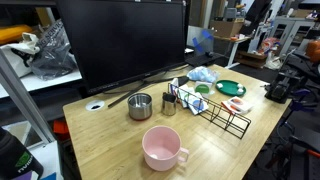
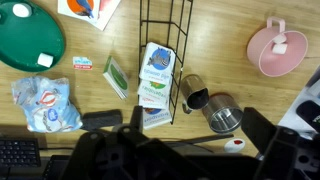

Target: Move the cup to the bottom of the table

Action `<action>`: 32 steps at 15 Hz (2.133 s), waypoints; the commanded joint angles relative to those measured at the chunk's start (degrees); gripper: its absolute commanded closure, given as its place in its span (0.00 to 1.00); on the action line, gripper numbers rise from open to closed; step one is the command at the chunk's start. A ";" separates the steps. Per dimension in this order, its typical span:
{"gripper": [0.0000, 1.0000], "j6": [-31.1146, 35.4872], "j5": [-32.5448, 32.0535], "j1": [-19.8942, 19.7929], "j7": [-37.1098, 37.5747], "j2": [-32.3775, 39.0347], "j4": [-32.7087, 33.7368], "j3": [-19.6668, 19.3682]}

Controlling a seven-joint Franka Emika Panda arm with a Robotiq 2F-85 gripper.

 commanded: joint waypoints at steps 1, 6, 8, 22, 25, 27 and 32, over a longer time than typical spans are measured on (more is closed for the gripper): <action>0.00 -0.12 0.36 -0.78 -0.25 0.04 0.10 0.70; 0.00 -0.12 0.36 -0.78 -0.25 0.03 0.11 0.70; 0.00 -0.12 0.36 -0.78 -0.25 0.03 0.11 0.70; 0.00 7.76 -7.65 -1.35 0.30 4.67 -2.60 3.76; 0.00 6.40 -6.26 -0.74 0.04 4.91 -2.18 3.39; 0.00 6.49 -6.38 -0.82 0.04 4.83 -2.17 3.38; 0.00 6.81 -5.81 -0.35 -0.49 5.70 -1.59 3.42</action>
